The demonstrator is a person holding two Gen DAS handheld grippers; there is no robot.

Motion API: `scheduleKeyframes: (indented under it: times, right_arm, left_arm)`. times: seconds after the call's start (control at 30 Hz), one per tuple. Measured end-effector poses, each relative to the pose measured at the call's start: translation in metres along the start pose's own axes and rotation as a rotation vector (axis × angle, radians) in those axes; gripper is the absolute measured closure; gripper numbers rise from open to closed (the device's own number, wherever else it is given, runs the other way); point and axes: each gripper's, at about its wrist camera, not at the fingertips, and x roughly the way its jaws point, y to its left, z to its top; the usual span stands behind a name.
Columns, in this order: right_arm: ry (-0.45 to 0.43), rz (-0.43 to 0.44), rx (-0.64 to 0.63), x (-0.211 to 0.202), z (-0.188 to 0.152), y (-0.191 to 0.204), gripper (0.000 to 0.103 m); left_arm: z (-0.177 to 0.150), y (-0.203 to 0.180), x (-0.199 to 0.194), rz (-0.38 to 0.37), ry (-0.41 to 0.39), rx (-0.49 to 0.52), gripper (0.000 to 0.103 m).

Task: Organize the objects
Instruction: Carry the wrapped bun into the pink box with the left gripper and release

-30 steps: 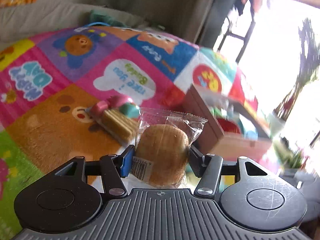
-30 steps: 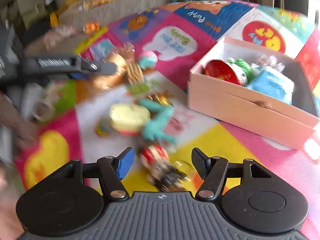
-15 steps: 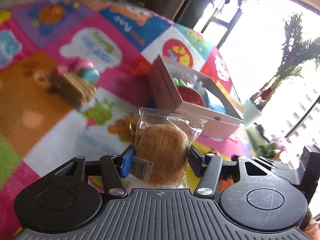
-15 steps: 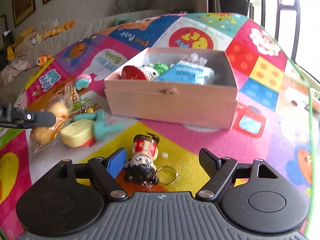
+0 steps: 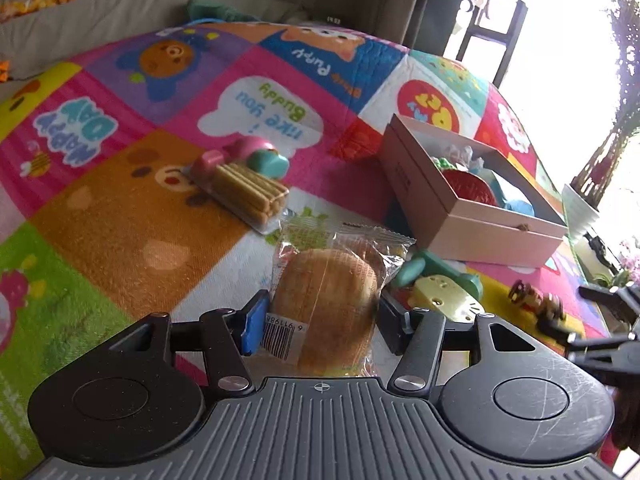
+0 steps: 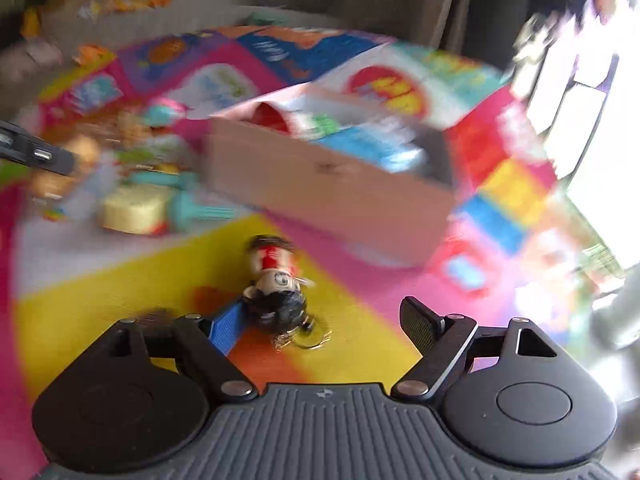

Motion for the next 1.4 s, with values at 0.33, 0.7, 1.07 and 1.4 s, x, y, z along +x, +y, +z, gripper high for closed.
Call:
scheduleKeyframes:
  times: [0.33,0.7,1.07,1.4]
  right_arm:
    - [0.054,0.19,0.404,0.011,0.011,-0.025,0.021]
    - [0.018,0.099,0.386,0.02,0.017,-0.005,0.038]
    - [-0.201,0.066,0.393,-0.011,0.0,-0.022,0.038]
    - [-0.209,0.117,0.454,-0.008,-0.004,-0.032,0.038]
  left_arm:
    - [-0.005,-0.005,0.002,-0.01,0.004,0.005,0.042]
    - [-0.005,-0.005,-0.001,-0.006,0.01,0.016,0.042]
    - [0.121,-0.083,0.019,-0.248,-0.081,0.193,0.042]
    - [0.179,-0.127,0.189,-0.157,0.092,0.116,0.04]
